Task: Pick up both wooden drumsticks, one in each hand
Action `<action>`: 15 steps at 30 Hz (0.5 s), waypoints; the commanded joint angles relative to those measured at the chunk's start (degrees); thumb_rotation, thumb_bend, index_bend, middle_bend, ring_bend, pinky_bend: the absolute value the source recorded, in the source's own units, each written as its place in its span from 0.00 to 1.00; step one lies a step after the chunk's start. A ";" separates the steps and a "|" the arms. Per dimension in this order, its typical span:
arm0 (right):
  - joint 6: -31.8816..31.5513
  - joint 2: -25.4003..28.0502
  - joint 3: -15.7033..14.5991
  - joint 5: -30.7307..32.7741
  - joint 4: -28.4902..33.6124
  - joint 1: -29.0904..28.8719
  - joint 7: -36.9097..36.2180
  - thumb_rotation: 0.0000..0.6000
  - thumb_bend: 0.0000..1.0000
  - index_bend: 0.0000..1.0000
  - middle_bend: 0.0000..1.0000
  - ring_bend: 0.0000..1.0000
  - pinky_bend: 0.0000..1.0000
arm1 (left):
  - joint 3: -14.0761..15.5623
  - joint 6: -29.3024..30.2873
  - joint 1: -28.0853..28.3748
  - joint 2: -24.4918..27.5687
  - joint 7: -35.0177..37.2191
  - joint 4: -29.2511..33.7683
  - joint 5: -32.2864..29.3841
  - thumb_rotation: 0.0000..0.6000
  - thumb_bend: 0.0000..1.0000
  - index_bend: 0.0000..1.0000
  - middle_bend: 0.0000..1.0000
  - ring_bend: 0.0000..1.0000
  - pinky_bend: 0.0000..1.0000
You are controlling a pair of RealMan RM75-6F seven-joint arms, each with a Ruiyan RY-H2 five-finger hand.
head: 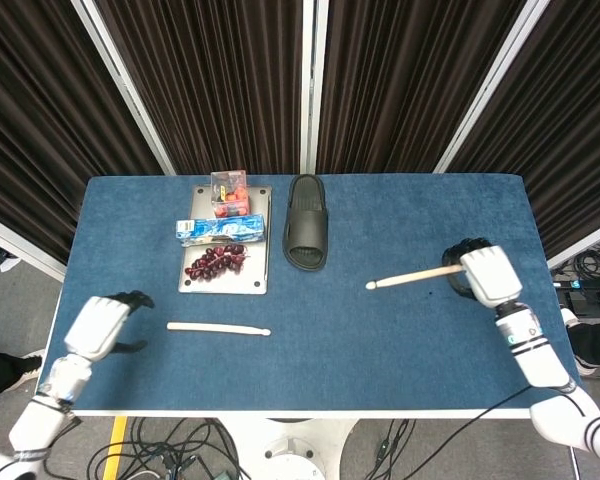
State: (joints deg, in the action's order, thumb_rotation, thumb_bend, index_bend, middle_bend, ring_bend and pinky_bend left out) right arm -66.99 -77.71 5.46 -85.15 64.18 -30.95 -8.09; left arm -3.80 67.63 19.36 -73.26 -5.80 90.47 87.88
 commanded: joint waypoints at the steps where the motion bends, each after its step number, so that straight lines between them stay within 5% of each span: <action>1: 0.33 5.73 2.65 3.87 7.07 0.85 4.69 1.00 0.70 0.64 0.59 0.33 0.35 | -1.79 -4.15 4.04 -5.29 -6.49 -1.13 -2.67 1.00 0.11 0.47 0.48 0.69 0.85; 11: 2.61 8.41 2.64 6.35 11.89 1.65 7.23 1.00 0.70 0.64 0.58 0.33 0.35 | -2.63 -9.52 8.90 -14.96 -26.59 -6.08 -12.31 1.00 0.18 0.49 0.51 0.78 0.90; 15: 2.90 8.04 2.54 6.25 11.43 1.67 6.79 1.00 0.70 0.64 0.58 0.33 0.35 | -2.33 -9.85 8.80 -16.43 -29.37 -6.77 -16.39 1.00 0.22 0.49 0.52 0.78 0.91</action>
State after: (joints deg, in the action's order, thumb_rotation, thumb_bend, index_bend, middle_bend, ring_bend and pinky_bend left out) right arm -64.13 -69.61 8.02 -78.88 75.68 -29.28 -1.24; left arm -6.22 58.52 27.63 -88.01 -33.12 84.86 74.12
